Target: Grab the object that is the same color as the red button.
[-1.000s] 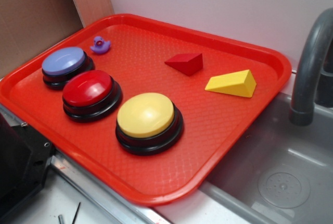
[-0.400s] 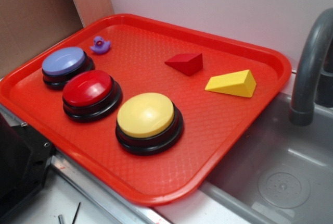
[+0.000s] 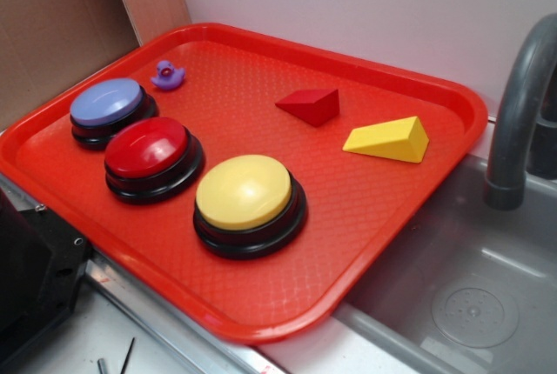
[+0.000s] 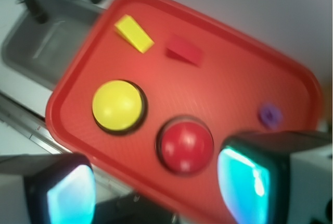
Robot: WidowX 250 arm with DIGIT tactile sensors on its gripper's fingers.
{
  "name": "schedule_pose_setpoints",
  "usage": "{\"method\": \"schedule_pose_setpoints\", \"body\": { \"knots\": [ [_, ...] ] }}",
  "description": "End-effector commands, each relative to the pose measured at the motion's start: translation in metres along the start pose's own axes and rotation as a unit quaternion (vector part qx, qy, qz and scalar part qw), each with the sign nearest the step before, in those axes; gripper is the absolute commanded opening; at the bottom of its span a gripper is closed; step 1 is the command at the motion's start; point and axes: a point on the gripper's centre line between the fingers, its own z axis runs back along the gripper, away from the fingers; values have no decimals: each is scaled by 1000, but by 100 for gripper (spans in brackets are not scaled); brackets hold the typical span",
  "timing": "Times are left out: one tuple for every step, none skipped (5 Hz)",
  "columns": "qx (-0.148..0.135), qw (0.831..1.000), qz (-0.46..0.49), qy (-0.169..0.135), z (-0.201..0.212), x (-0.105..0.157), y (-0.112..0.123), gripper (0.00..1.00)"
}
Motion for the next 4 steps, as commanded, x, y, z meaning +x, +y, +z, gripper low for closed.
{"method": "schedule_pose_setpoints", "body": {
  "knots": [
    [-56, 987, -148, -21, -49, 49, 23, 100],
    [-35, 986, -164, -11, -74, 70, 27, 100],
    [-37, 975, -215, -27, -100, 85, 31, 100],
    [-45, 973, -226, -19, -125, 96, 42, 100]
  ]
}}
